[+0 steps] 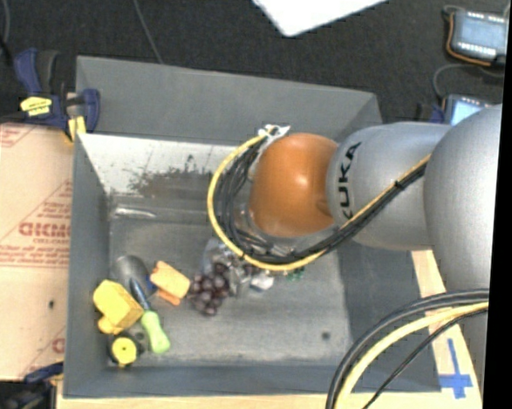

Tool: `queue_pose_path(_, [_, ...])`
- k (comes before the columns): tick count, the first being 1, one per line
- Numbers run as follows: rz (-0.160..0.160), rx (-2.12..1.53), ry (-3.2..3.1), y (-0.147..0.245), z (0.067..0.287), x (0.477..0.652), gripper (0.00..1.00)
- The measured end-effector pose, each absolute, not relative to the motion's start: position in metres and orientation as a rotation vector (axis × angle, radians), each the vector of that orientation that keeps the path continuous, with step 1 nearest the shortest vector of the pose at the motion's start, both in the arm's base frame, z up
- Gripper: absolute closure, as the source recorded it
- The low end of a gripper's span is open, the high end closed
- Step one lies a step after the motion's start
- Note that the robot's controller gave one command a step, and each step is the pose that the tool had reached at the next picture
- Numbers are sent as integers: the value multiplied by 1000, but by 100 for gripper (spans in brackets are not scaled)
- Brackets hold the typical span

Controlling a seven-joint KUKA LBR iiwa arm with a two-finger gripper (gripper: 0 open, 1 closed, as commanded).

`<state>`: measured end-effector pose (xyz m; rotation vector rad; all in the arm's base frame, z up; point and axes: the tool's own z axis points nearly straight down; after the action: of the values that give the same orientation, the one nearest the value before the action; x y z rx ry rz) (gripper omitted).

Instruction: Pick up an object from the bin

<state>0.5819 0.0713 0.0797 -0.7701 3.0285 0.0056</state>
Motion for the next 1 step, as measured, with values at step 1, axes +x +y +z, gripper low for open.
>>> queue_pose_path(1, [6, -771, 3028, 71, 80, 582, 100])
